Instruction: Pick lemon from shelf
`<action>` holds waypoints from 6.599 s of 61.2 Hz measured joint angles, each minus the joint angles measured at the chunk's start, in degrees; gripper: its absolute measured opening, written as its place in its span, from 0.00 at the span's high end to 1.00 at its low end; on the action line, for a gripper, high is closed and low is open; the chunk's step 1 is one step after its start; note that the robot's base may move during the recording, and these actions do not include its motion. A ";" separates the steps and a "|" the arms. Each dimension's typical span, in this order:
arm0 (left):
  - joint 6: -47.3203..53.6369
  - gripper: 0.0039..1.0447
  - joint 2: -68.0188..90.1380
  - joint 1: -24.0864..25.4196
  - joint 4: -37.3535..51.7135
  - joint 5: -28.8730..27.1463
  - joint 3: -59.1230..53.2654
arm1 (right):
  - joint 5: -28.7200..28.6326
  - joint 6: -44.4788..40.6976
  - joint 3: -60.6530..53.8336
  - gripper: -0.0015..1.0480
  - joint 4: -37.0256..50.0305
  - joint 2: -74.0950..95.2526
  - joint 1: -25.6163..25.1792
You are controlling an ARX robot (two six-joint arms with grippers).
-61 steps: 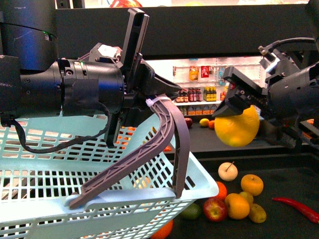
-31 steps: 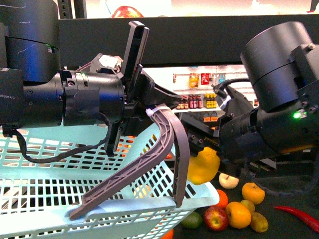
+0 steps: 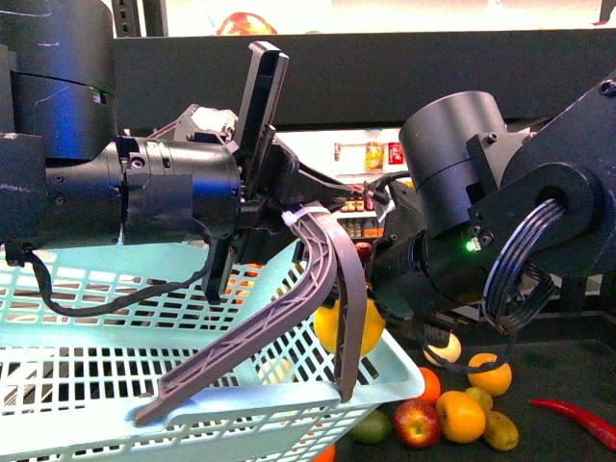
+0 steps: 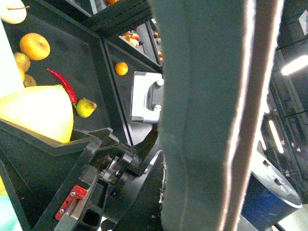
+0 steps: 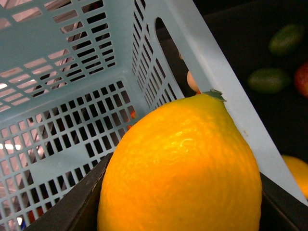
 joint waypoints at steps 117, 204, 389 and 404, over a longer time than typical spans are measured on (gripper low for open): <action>-0.11 0.94 0.09 0.00 -0.09 -0.02 0.26 | -0.66 -45.90 12.00 0.07 21.51 49.55 -10.12; -0.09 0.94 0.09 0.00 -0.09 -0.02 0.26 | -1.64 -36.57 -3.93 0.56 19.15 20.06 -20.96; -0.20 0.94 0.15 0.00 -0.11 -0.04 0.26 | 3.48 -27.98 -70.86 0.97 -9.25 -105.31 -20.96; -0.22 0.94 0.15 0.00 -0.11 -0.02 0.26 | 3.48 -27.98 -72.17 0.97 -9.01 -106.36 -20.96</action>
